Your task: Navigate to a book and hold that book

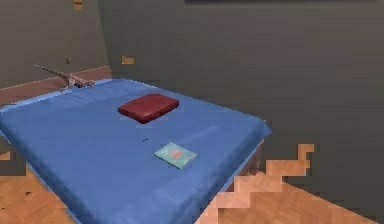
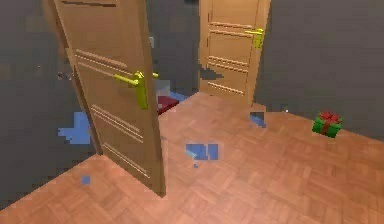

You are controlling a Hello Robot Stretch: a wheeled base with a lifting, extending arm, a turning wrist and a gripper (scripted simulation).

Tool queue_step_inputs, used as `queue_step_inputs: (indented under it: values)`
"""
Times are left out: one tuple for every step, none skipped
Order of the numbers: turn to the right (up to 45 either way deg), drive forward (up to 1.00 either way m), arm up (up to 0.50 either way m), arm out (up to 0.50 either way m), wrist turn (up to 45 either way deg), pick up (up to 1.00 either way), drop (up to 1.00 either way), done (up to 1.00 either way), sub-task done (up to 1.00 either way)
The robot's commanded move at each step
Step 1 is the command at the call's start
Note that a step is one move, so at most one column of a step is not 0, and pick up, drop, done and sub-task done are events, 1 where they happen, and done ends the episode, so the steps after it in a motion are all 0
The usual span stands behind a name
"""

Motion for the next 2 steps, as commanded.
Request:
queue_step_inputs:
  values:
    - [15.0,0.00,0.00,0.00,0.0,0.00,0.00,0.00,0.00]
    - [0.0,0.35,0.00,0.00,0.0,0.00,0.00,0.00,0.00]
